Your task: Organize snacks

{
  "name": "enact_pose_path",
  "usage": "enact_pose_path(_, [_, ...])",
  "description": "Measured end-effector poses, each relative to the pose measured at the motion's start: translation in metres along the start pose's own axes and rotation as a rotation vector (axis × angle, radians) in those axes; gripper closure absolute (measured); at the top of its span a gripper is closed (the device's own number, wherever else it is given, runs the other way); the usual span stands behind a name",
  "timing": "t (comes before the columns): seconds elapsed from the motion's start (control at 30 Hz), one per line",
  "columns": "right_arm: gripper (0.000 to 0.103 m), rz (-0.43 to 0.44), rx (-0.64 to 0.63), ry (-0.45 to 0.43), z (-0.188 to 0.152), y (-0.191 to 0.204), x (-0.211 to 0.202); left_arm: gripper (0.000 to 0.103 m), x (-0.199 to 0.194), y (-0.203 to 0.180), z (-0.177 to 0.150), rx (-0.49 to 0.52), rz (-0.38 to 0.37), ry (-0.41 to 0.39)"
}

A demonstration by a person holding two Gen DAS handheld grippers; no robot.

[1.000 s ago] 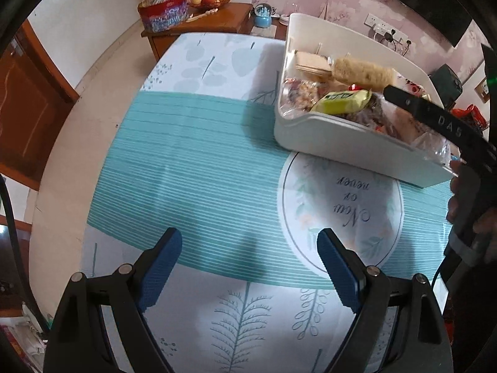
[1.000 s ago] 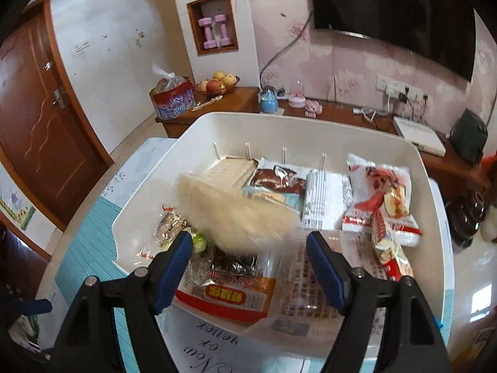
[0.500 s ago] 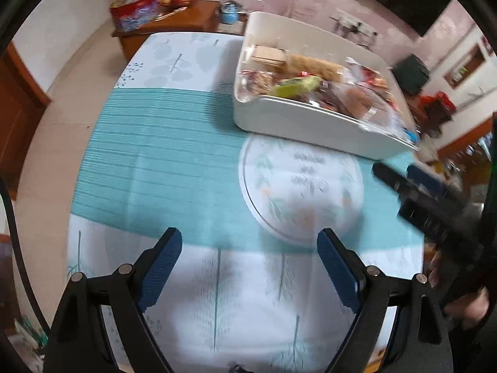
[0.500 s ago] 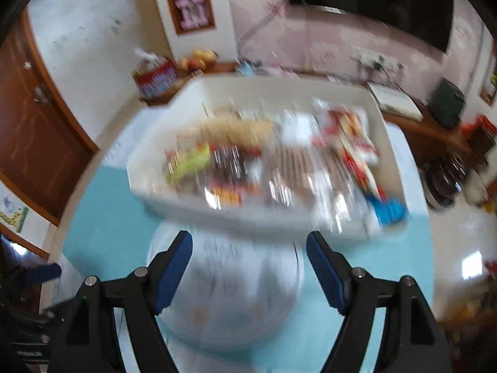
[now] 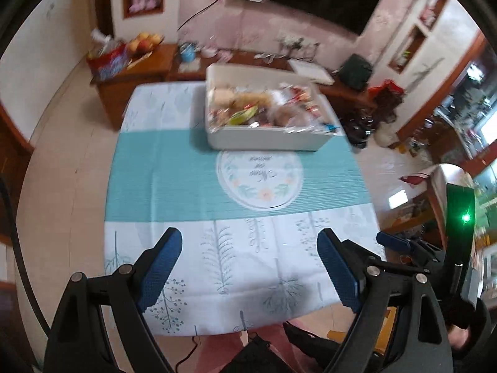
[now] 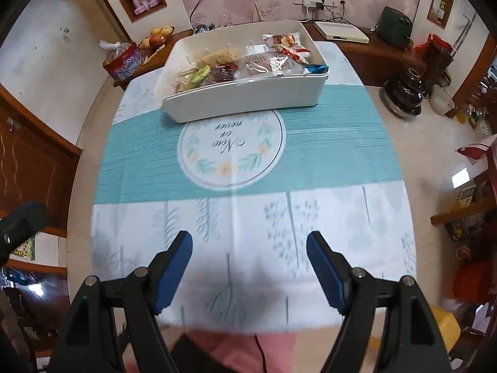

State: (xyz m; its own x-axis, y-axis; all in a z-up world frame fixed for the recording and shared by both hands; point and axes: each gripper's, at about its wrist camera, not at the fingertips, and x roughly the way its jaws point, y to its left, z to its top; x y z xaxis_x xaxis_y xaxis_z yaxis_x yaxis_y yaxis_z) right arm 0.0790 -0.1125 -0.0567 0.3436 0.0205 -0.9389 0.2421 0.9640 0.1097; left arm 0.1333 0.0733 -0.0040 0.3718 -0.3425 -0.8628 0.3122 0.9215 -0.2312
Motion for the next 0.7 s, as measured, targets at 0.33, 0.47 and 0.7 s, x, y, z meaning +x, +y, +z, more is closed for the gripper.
enact_pose_path(0.33, [0.006, 0.05, 0.052, -0.176, -0.03, 0.007, -0.112, 0.015, -0.072, -0.027, -0.013, 0.038, 0.016, -0.15])
enact_pose_path(0.47, [0.004, 0.035, 0.065, -0.255, -0.045, 0.007, -0.139, 0.0, -0.091, -0.038, -0.02, 0.015, 0.096, -0.254])
enact_pose_path(0.7, [0.002, -0.02, 0.048, -0.367, -0.05, -0.005, -0.161, 0.0, -0.098, -0.066, -0.031, 0.03, 0.188, -0.298])
